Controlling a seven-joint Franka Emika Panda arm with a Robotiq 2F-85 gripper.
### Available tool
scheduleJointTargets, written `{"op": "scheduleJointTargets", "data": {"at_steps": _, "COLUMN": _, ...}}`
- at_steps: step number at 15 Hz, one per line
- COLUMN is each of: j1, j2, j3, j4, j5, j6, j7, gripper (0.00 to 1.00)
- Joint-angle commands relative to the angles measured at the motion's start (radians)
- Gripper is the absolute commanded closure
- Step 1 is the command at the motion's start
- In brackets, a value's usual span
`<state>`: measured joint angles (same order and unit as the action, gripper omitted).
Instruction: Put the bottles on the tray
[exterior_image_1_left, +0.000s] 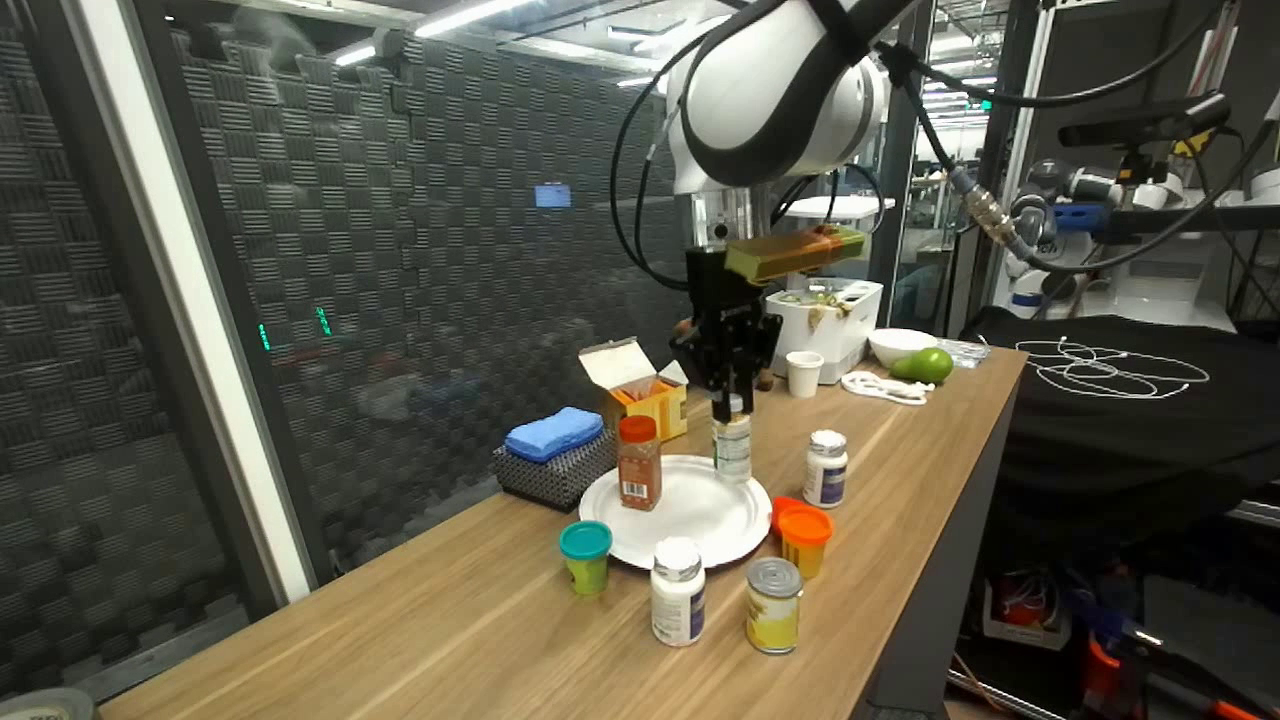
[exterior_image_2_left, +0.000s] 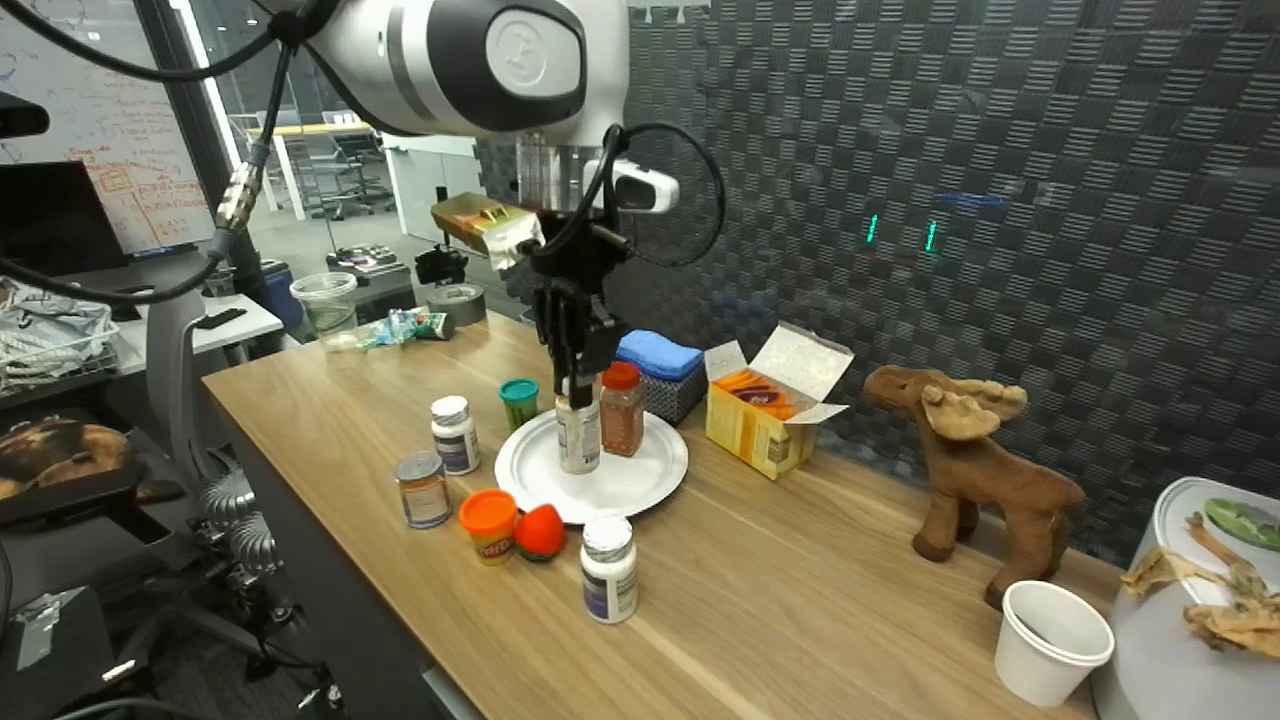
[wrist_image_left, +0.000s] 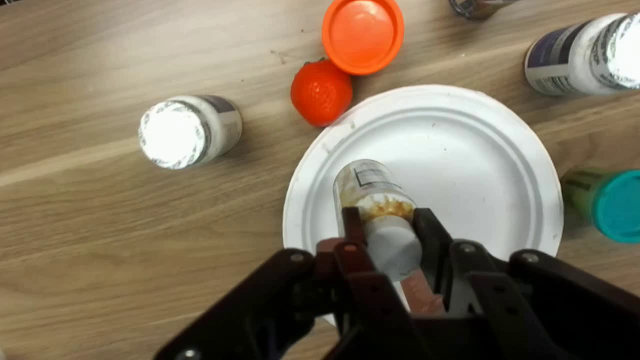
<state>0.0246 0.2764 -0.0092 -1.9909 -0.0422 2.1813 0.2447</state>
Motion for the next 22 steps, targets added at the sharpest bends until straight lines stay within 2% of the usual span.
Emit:
{"op": "scheduleJointTargets", "data": {"at_steps": 1, "j1": 0.004, "j2": 0.026, "j3": 0.013, "j4": -0.016, "j5": 0.044, "j6": 0.026, "j7": -0.028, "gripper": 0.82}}
{"op": "scheduleJointTargets", "data": {"at_steps": 5, "j1": 0.003, "j2": 0.078, "j3": 0.018, "j4": 0.003, "j5": 0.091, "j6": 0.074, "j7": -0.032, "gripper": 0.83}}
{"op": "scheduleJointTargets", "data": {"at_steps": 10, "j1": 0.007, "j2": 0.113, "j3": 0.014, "j4": 0.018, "j5": 0.097, "j6": 0.171, "j7": -0.023, "gripper": 0.84}}
{"op": "scheduleJointTargets", "data": {"at_steps": 22, "j1": 0.029, "j2": 0.177, "j3": -0.024, "j4": 0.072, "j5": 0.025, "j6": 0.328, "j7": 0.003, "gripper": 0.84}}
